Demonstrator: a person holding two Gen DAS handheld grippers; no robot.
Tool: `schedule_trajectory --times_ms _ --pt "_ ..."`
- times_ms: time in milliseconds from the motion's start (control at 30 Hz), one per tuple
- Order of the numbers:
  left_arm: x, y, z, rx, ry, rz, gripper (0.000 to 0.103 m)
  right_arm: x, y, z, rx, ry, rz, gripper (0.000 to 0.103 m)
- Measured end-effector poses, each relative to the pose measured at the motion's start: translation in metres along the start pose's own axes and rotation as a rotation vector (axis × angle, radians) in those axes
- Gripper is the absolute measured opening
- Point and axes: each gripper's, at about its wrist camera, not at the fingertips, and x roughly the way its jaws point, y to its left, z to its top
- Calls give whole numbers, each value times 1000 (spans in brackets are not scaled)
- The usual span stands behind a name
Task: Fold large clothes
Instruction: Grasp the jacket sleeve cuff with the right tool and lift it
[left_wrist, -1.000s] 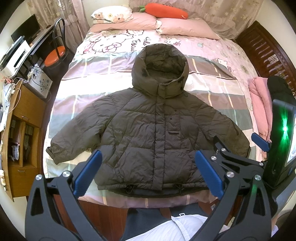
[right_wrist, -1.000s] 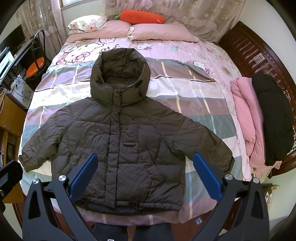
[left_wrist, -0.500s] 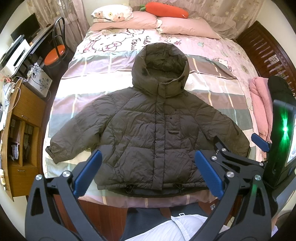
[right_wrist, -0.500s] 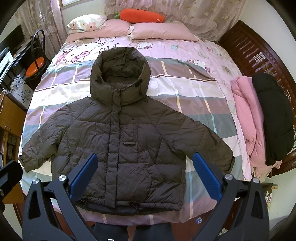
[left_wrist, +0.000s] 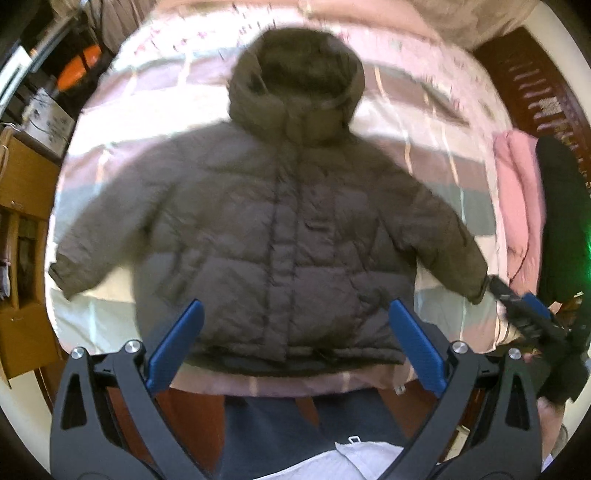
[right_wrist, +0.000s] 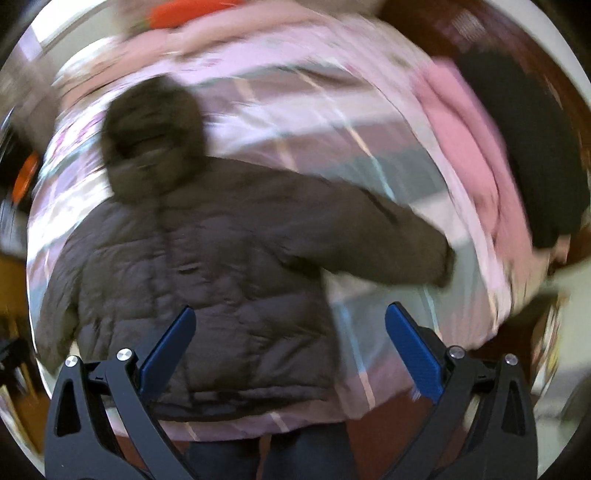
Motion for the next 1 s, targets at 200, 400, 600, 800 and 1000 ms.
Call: schedule_trajectory --times_ms 200,400,600,800,1000 --pt "79 -72 13 74 127 72 101 76 -167 -7 408 132 109 102" --pt "154 -152 37 99 142 66 101 154 -276 -3 661 141 269 102" --pt "236 -210 60 41 211 78 101 238 -375 -1 882 156 325 102" --pt "300 -234 61 19 284 161 101 318 -401 8 852 283 402 99" --pt "331 -246 61 38 310 245 101 353 -398 39 804 370 562 22"
